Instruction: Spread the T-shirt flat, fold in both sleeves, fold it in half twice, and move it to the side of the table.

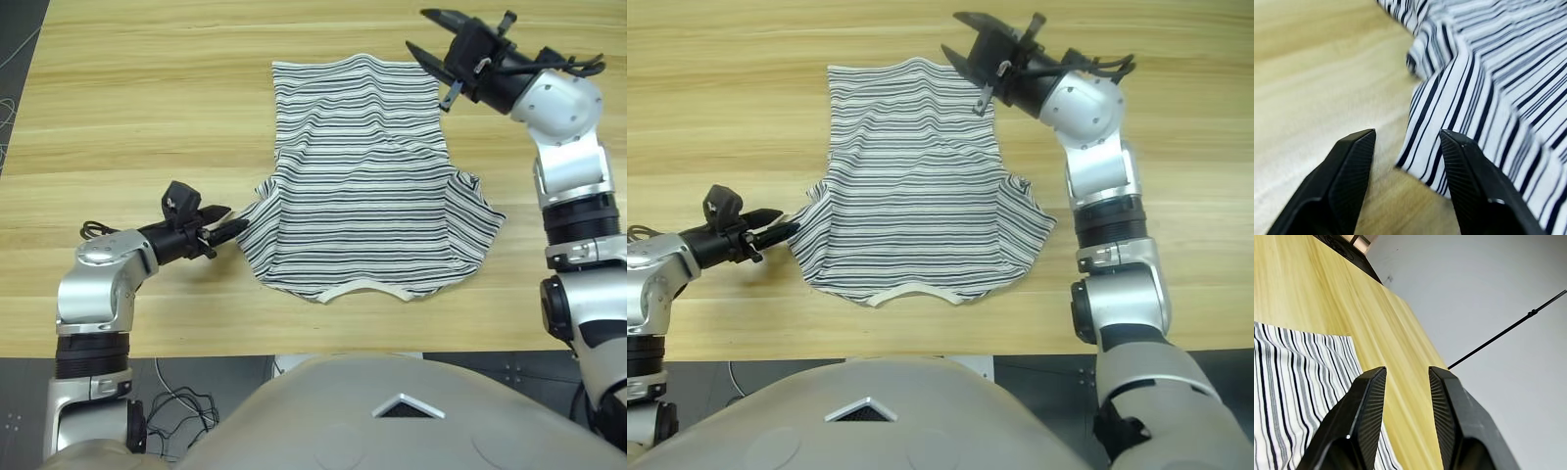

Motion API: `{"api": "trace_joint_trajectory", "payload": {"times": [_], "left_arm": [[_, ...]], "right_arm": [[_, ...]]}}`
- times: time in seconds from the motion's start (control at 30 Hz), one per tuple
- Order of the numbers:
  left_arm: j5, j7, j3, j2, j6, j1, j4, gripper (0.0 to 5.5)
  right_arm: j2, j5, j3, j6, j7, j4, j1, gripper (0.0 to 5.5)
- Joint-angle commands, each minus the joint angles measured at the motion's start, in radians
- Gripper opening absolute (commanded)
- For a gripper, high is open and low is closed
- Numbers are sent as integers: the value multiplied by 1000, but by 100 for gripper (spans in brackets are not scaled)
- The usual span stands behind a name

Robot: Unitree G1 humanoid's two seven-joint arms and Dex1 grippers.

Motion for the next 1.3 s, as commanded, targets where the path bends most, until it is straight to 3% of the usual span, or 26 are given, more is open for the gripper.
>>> {"api": "trace_joint_trajectory", "payload": {"times": [0.03,0.33,0.9,1.07,1.3], "left_arm": [[75,-6,-58,51,-25,45,26,246],[113,-7,-108,83,-77,78,45,246],[124,-5,-132,100,-110,84,50,11],[117,20,-114,80,-119,77,51,11],[-114,-72,15,80,1,61,-87,11]], "right_arm": [[-23,11,-3,38,18,-145,52,159],[-45,21,-45,102,-14,-272,68,159],[-65,14,-68,100,-27,-248,38,159],[-64,16,-63,100,-29,-243,35,159],[-59,12,-57,98,-33,-243,37,159]]}}
